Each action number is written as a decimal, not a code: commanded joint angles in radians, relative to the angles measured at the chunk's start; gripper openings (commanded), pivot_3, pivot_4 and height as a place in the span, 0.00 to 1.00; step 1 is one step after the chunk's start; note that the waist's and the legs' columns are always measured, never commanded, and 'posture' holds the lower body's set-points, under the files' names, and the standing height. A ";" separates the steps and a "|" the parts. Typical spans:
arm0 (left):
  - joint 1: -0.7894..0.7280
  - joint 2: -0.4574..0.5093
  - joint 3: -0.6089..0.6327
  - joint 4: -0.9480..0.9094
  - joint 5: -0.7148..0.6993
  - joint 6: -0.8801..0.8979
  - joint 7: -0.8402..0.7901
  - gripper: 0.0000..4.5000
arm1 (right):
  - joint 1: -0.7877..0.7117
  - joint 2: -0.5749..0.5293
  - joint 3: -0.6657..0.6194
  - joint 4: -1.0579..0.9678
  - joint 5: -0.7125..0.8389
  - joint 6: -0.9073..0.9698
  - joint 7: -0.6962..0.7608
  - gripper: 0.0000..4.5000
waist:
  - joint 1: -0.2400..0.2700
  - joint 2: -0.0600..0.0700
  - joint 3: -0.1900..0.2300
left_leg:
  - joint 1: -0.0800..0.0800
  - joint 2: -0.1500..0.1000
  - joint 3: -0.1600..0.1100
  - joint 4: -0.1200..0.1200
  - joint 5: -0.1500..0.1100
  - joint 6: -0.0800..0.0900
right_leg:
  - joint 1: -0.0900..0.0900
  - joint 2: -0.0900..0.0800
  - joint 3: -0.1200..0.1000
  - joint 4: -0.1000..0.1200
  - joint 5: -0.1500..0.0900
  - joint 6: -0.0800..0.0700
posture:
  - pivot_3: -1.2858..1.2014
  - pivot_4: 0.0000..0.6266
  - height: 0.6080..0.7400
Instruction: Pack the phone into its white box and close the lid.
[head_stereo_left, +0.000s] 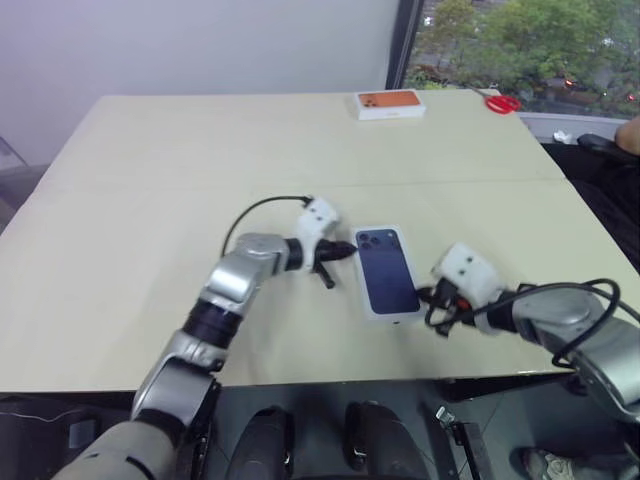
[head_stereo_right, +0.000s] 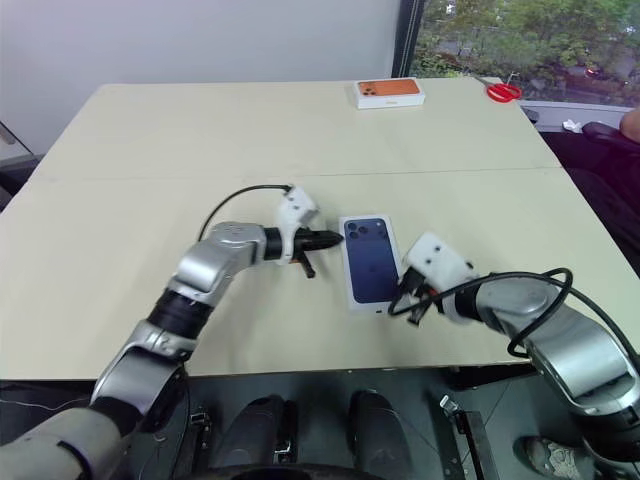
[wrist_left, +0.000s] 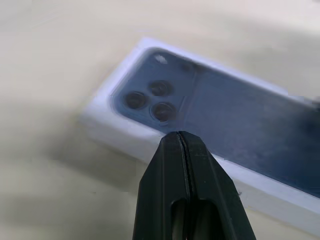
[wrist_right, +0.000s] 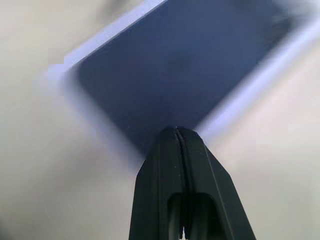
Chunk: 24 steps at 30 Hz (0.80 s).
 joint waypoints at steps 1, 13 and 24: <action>0.058 0.107 0.146 -0.146 -0.064 -0.019 -0.016 0.00 | -0.042 0.052 -0.124 0.086 -0.022 -0.107 -0.039 0.01 | 0.001 0.001 0.000 | 0.000 0.000 0.000 0.000 0.000 0.000 | 0.000 0.000 0.000 0.000 0.000 0.000 | 0.52 0.24 1.00; 0.503 0.373 0.468 -0.286 -0.160 -0.062 -0.045 0.00 | -0.092 0.108 -0.193 0.390 0.008 -0.275 0.095 0.01 | 0.012 0.001 0.000 | 0.000 -0.001 0.001 0.000 0.000 0.000 | 0.001 -0.003 -0.001 -0.002 0.000 0.000 | 0.52 0.24 1.00; 0.559 0.374 0.516 -0.265 -0.180 -0.074 0.028 0.00 | -0.099 0.153 -0.158 0.404 -0.005 -0.308 0.097 0.01 | 0.007 0.001 0.000 | 0.000 -0.001 0.001 -0.001 0.000 0.000 | 0.001 -0.003 0.000 -0.002 0.000 0.000 | 0.52 0.24 1.00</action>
